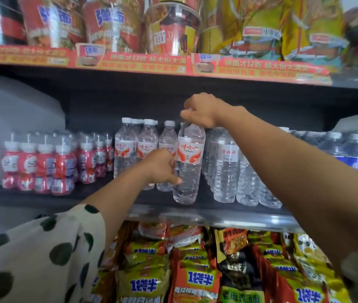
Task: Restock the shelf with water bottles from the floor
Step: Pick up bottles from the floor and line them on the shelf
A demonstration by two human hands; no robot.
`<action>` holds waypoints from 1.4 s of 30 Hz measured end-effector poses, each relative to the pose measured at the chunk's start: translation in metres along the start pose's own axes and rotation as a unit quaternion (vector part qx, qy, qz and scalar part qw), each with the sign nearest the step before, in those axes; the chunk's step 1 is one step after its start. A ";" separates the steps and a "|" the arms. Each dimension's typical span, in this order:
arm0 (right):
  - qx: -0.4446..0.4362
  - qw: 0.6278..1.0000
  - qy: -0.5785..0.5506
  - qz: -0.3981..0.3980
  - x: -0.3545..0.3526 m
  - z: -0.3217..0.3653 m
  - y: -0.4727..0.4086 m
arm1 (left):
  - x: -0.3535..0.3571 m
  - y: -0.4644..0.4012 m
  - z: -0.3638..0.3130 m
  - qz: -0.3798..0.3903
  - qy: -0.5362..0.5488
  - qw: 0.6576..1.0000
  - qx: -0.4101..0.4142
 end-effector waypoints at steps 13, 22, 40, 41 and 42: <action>-0.015 0.997 0.004 0.080 0.074 -0.059 -0.062 | 0.034 -0.087 0.017 -0.072 -0.115 0.991 -0.005; -0.019 0.994 -0.041 0.103 0.092 -0.063 -0.085 | 0.034 -0.099 0.025 -0.111 -0.148 0.982 -0.034; 0.099 0.993 -0.021 0.057 0.067 -0.061 -0.053 | 0.025 -0.076 0.018 -0.099 -0.203 0.974 -0.038; 0.095 0.995 -0.014 0.043 0.062 -0.057 -0.044 | 0.021 -0.069 0.017 -0.100 -0.210 0.972 -0.038; 0.090 0.995 -0.008 0.034 0.059 -0.053 -0.034 | 0.019 -0.061 0.015 -0.101 -0.215 0.971 -0.038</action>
Point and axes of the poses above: each hand's wrist, its own y-axis away from the middle knuckle, its own x-axis out of the palm, z = x × y, the point moved 3 cm from there along -y, towards the middle knuckle, and after that the axes turned 2 degrees about -x, right-handed, at the moved point
